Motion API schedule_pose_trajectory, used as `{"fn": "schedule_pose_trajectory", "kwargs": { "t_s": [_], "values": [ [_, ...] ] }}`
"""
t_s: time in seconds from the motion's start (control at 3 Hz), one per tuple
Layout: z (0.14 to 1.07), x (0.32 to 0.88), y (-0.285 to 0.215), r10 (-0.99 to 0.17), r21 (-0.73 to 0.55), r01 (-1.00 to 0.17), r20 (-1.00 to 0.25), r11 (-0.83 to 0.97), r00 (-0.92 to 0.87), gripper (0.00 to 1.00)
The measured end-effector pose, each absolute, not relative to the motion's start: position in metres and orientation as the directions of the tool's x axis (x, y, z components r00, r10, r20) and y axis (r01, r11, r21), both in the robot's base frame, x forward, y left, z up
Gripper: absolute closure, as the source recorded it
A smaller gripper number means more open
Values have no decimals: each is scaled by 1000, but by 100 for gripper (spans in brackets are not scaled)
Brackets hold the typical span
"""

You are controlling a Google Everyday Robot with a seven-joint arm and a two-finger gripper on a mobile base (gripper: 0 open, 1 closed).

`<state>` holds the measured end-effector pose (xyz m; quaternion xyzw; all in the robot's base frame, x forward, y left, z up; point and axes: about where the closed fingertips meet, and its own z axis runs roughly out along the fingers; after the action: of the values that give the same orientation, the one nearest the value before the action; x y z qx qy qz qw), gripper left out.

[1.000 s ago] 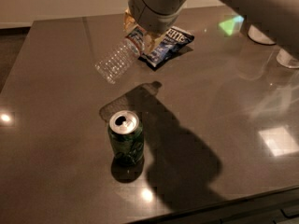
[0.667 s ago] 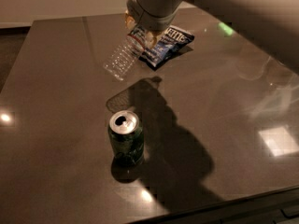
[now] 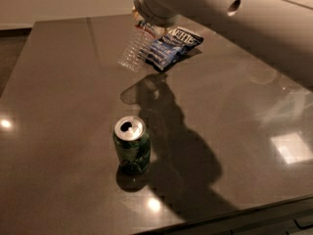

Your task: Place water bottle upright

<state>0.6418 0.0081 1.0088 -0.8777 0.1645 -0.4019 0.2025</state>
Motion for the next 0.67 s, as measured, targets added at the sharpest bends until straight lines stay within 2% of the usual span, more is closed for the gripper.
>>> {"fn": "schedule_pose_trajectory", "kwargs": {
  "t_s": [0.67],
  "values": [
    [1014, 650, 21, -287, -426, 92, 738, -900, 610, 100]
  ]
}}
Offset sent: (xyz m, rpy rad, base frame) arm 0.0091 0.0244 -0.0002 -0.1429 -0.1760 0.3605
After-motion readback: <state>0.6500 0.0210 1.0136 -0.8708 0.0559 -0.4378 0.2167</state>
